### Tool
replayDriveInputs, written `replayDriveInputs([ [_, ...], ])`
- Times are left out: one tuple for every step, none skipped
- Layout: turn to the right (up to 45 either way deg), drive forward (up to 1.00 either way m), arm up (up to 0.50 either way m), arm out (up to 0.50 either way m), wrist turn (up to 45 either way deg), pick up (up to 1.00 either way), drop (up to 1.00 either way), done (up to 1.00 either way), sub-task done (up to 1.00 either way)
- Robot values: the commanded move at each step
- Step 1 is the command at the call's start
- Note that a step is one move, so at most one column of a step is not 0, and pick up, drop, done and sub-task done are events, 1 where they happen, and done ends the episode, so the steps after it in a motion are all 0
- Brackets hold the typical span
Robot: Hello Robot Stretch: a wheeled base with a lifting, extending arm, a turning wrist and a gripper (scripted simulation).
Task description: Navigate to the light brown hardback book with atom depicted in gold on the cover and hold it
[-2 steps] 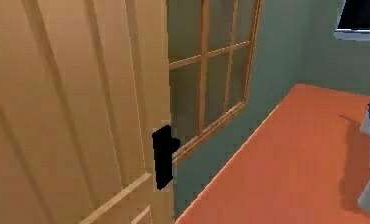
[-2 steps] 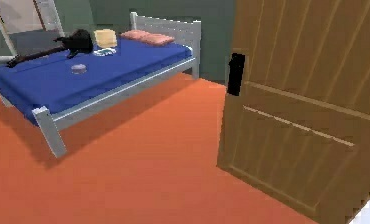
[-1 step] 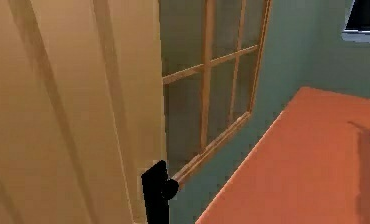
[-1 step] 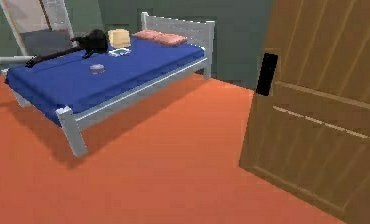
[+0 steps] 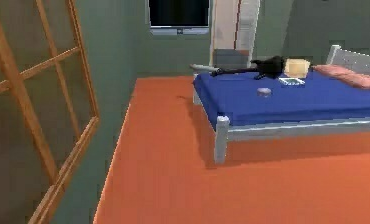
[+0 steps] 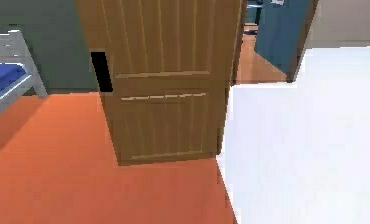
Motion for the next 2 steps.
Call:
replayDriveInputs([
  [45.0, 0.0, 0.0, 0.0, 0.0, 0.0, 0.0, 0.0, 0.0],
  [45.0, 0.0, 0.0, 0.0, 0.0, 0.0, 0.0, 0.0, 0.0],
])
